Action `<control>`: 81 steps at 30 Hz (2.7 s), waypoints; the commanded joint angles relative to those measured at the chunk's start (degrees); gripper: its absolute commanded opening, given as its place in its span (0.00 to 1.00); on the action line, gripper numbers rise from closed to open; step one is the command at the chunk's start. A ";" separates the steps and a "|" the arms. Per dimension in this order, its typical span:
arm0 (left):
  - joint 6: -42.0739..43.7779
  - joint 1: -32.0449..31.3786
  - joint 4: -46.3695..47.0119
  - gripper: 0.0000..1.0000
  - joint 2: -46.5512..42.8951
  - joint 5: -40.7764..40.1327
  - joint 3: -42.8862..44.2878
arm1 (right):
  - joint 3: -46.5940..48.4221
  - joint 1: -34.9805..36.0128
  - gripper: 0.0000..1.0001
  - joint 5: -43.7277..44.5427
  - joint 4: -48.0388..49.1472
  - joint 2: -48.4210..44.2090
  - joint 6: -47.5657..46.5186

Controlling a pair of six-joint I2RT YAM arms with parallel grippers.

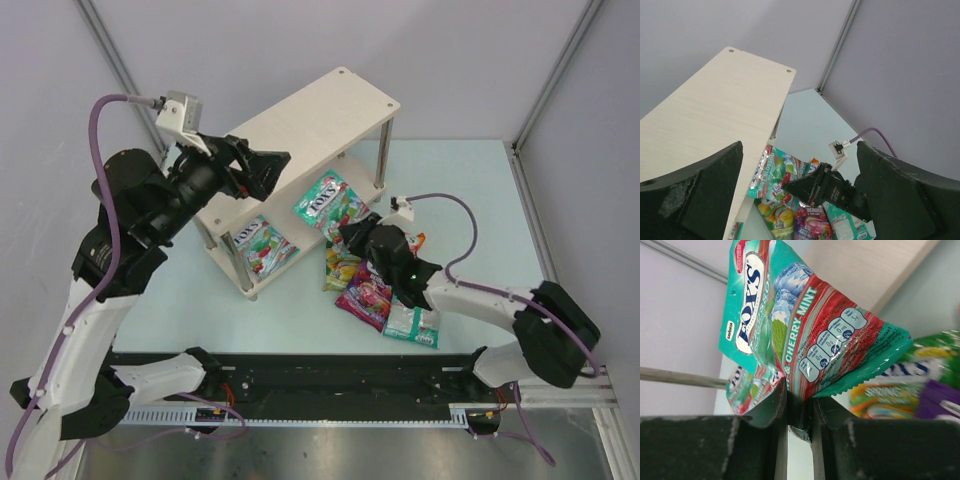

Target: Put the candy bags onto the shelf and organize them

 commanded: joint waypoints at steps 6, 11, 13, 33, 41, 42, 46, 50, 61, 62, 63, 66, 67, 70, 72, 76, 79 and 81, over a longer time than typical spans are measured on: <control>3.49 0.30 -1.61 1.00 -3.26 -2.98 -3.71 | 14.20 1.38 0.00 5.90 15.75 18.30 5.38; 3.40 0.30 -0.73 1.00 -4.14 -3.33 -5.11 | 18.41 1.65 0.00 5.29 17.34 24.73 7.84; 3.40 0.30 -0.20 1.00 -4.93 -3.68 -5.81 | 19.47 1.74 0.00 4.67 16.90 26.23 8.80; 1.64 0.30 4.63 1.00 -9.50 -5.71 -11.88 | 24.14 4.20 0.00 4.23 13.56 35.64 13.20; 1.55 0.30 4.98 1.00 -10.38 -5.88 -12.76 | 24.58 4.11 0.31 3.18 13.56 36.17 12.59; 1.46 0.30 4.98 1.00 -10.38 -5.80 -12.85 | 24.58 4.20 0.36 3.26 13.39 35.90 12.41; 1.29 0.30 5.60 1.00 -10.38 -5.36 -12.94 | 24.58 4.11 0.50 3.44 11.99 34.50 10.75; 1.02 0.21 5.86 1.00 -10.21 -4.74 -12.94 | 24.58 3.93 0.58 3.79 9.61 32.39 9.16; 0.67 0.30 5.95 1.00 -9.41 -3.95 -12.58 | 17.82 3.32 0.71 6.87 1.35 19.48 5.12; 0.76 0.30 5.95 1.00 -9.33 -3.95 -12.50 | 15.28 3.14 0.71 6.78 1.08 16.77 5.03; 0.76 0.30 5.86 1.00 -9.24 -3.95 -12.50 | 13.87 2.88 0.72 6.87 0.21 14.83 5.03; 1.37 0.30 5.25 1.00 -9.06 -3.42 -12.41 | 8.17 2.27 0.73 7.83 -4.17 6.86 4.68; 1.46 0.30 5.07 1.00 -8.98 -3.33 -12.41 | 6.57 2.09 0.73 8.97 -5.50 4.64 4.59; 1.29 0.30 5.51 1.00 -8.63 -2.63 -13.02 | 2.61 1.47 0.75 11.34 -14.62 -5.03 5.20; 0.85 0.30 6.04 1.00 -8.27 -1.41 -13.64 | 1.73 1.56 0.76 12.92 -26.08 -9.25 6.51; -0.21 0.30 7.27 1.00 -7.22 0.44 -14.95 | 1.64 1.56 0.78 15.57 -49.14 -20.67 17.65; -1.43 0.30 8.85 1.00 -6.25 2.90 -15.74 | 0.85 1.91 0.81 14.70 -65.77 -24.99 30.05; -2.40 0.21 9.72 1.00 -5.38 3.78 -15.92 | -0.12 2.00 0.82 13.12 -74.30 -25.88 38.55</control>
